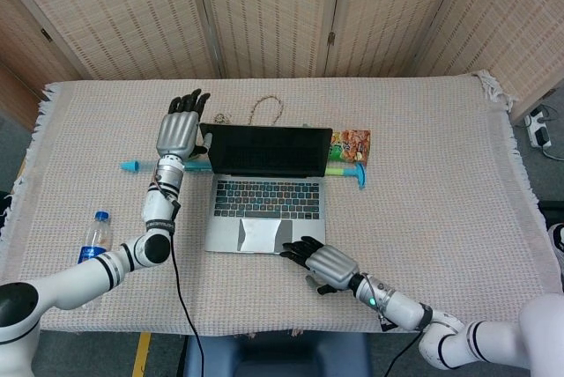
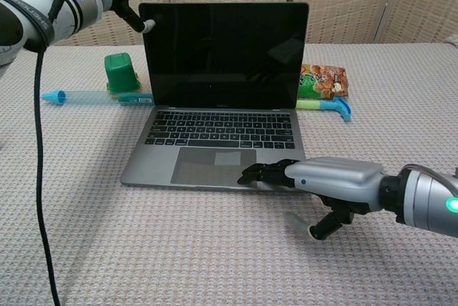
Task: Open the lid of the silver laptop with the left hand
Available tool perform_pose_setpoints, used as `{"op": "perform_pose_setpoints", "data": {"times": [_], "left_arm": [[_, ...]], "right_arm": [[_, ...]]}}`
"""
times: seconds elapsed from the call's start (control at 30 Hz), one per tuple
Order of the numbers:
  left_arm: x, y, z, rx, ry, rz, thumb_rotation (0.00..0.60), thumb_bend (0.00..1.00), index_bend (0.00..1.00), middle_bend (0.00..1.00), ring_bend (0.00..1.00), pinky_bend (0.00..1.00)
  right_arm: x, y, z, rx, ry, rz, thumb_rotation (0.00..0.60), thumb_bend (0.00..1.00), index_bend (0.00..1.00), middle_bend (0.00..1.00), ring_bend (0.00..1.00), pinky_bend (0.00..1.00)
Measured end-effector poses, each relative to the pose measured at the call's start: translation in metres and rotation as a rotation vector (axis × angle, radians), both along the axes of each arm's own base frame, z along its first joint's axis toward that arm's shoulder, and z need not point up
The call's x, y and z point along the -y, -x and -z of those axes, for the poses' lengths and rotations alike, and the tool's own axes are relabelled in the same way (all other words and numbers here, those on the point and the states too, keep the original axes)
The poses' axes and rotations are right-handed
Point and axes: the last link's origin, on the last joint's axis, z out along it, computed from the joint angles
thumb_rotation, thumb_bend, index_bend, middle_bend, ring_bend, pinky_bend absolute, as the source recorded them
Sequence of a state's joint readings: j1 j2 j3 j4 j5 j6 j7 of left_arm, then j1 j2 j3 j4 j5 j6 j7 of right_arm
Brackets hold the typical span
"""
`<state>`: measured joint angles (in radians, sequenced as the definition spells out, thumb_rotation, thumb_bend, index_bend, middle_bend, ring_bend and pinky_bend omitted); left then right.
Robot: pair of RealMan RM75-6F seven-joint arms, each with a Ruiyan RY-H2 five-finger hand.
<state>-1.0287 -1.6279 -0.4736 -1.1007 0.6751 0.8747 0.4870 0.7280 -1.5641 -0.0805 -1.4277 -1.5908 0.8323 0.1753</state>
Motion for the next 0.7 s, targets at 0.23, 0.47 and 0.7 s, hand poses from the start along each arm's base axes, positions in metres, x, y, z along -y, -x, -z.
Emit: {"op": "perform_pose_setpoints", "data": {"times": [0.23, 0.47, 0.7], "left_arm": [[0.010, 0.006, -0.006, 0.027, 0.019, 0.012, 0.600, 0.51, 0.00, 0.00, 0.00, 0.00], [0.040, 0.022, -0.023, 0.073, 0.033, 0.025, 0.600, 0.51, 0.00, 0.00, 0.00, 0.00], [0.079, 0.076, -0.053, 0.067, -0.018, -0.035, 0.600, 0.51, 0.02, 0.02, 0.00, 0.00]], "right_arm": [[-0.005, -0.004, -0.010, 0.055, 0.023, -0.019, 0.600, 0.69, 0.00, 0.01, 0.05, 0.00], [-0.012, 0.001, -0.044, 0.125, 0.098, -0.045, 0.600, 0.69, 0.00, 0.01, 0.08, 0.00], [-0.017, 0.027, -0.099, 0.110, 0.288, -0.036, 0.600, 0.69, 0.00, 0.04, 0.11, 0.00]]}}
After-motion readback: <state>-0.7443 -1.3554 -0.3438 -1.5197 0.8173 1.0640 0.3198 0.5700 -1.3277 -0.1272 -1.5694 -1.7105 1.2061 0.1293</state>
